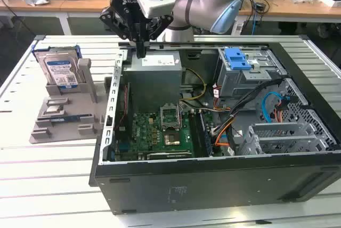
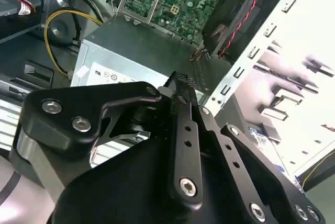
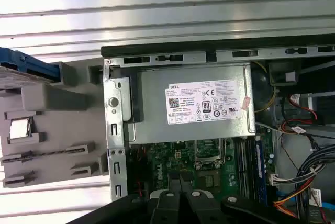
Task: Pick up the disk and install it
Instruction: 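Reach for the disk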
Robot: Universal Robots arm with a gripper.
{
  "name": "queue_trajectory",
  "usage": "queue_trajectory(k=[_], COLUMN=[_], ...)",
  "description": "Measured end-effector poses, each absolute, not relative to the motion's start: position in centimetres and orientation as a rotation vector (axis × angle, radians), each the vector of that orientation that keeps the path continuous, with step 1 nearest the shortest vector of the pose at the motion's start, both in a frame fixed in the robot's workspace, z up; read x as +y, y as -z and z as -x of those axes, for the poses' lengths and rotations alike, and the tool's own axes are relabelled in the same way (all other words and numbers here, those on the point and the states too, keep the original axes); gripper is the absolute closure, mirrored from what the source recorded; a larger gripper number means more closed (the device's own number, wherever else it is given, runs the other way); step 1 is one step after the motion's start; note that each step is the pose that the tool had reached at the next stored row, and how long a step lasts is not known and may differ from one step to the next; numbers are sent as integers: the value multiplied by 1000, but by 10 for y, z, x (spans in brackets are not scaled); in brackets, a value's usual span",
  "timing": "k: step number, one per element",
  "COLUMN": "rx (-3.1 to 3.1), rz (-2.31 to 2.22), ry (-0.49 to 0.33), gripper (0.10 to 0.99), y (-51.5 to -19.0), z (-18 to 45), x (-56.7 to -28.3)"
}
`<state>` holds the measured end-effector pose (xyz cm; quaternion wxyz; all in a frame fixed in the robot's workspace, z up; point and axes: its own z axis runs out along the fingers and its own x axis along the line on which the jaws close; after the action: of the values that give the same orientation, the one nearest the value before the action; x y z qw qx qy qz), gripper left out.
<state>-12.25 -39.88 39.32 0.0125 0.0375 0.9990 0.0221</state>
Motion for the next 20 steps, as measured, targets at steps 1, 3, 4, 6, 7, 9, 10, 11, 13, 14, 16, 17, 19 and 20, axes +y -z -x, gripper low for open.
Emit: queue_trajectory(k=[1, 3, 4, 6, 7, 9, 10, 11, 13, 14, 16, 17, 19, 20], rx=[3114, 3114, 3114, 3114, 3114, 3114, 3114, 3114, 3114, 3114, 3114, 3114, 3114, 3114], rz=[-117, -116, -117, -117, -116, -117, -117, -117, -117, -117, -116, -116, -117, -117], ry=[-69, -69, -69, -69, -69, -69, -69, -69, -69, -69, -69, -69, -69, -69], gripper=[980, 980, 980, 980, 980, 980, 980, 980, 980, 980, 980, 980, 980, 980], y=[-393, -393, -393, -393, -393, -393, -393, -393, -393, -393, -393, -393, -393, -393], z=[128, 141, 145, 151, 157, 163, 167, 169, 175, 180, 188, 191, 199, 204], x=[-399, -399, -399, -399, -399, -399, -399, -399, -399, -399, -399, -399, -399, -399])
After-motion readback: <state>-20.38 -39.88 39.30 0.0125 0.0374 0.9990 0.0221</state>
